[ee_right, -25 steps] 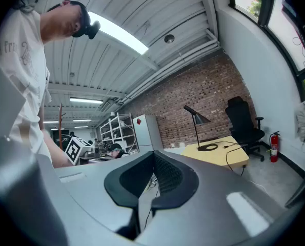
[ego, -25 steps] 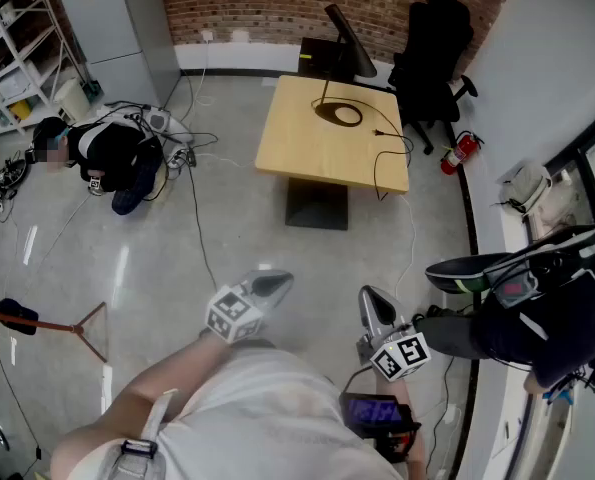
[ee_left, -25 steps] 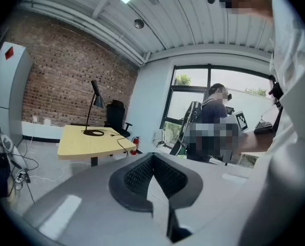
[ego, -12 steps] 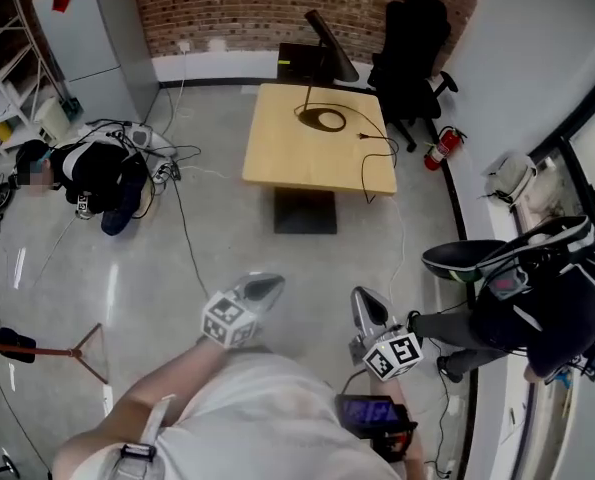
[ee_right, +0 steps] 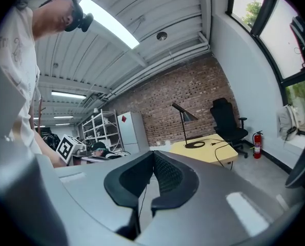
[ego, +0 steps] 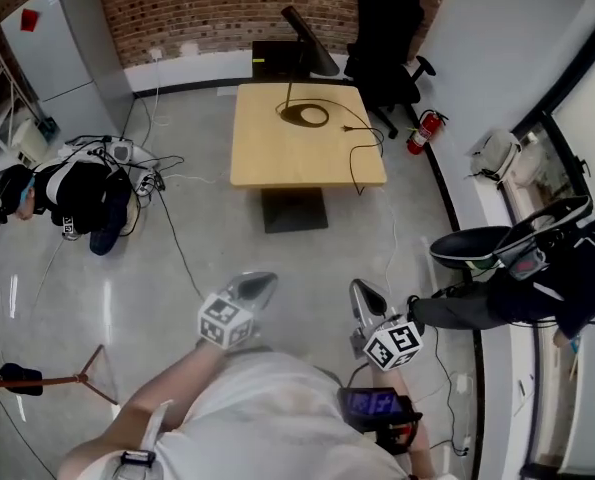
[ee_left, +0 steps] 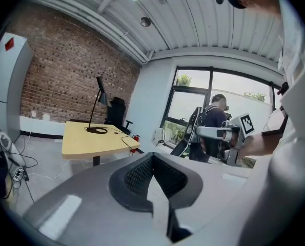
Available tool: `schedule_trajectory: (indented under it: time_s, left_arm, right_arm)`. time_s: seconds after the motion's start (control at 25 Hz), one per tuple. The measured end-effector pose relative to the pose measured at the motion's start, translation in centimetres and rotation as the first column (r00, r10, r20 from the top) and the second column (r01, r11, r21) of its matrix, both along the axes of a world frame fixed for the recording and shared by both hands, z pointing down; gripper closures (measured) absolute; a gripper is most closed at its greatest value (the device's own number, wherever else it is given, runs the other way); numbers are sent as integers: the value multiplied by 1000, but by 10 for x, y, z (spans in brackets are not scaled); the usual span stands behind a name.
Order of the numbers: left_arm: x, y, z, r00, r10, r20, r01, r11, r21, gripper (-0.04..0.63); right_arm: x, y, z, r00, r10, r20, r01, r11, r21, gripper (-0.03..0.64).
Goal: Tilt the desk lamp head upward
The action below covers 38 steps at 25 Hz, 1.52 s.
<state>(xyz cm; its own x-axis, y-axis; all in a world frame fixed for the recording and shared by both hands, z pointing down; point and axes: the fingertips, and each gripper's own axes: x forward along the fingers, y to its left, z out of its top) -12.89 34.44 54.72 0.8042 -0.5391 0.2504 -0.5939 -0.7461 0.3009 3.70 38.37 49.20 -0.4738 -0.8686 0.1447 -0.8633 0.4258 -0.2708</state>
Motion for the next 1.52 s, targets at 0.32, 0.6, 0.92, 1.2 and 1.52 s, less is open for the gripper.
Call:
schedule_trajectory:
  time_s: [0.32,0.6,0.92,1.2,1.52]
  left_arm:
    - [-45,-7,9,1000,-20,-2,19,999,-50,595]
    - [-66,-16,9,1000,-17,-21,17,999,-40,595]
    - [-59,-30,14,999,26,-20,-27,999,-44,595]
    - [-41,-57,14,1000,19,2,-19,999,-34,595]
    - [2,-114,6,999,-4,32,5,1000,-9,595]
  right_arm:
    - [-37,-14,2,1000,23,-21,-24,999,-25,606]
    - [-57,-24,7,999,31,-32,-32,999,-38,605]
    - [-55,-43,12,999,32,-26,-34,997,-64,606]
    - [-41,-79,26,1000,6,5,-6,997,-80,606]
    - [1,-140,20,999,-21,35,23,999,-45,606]
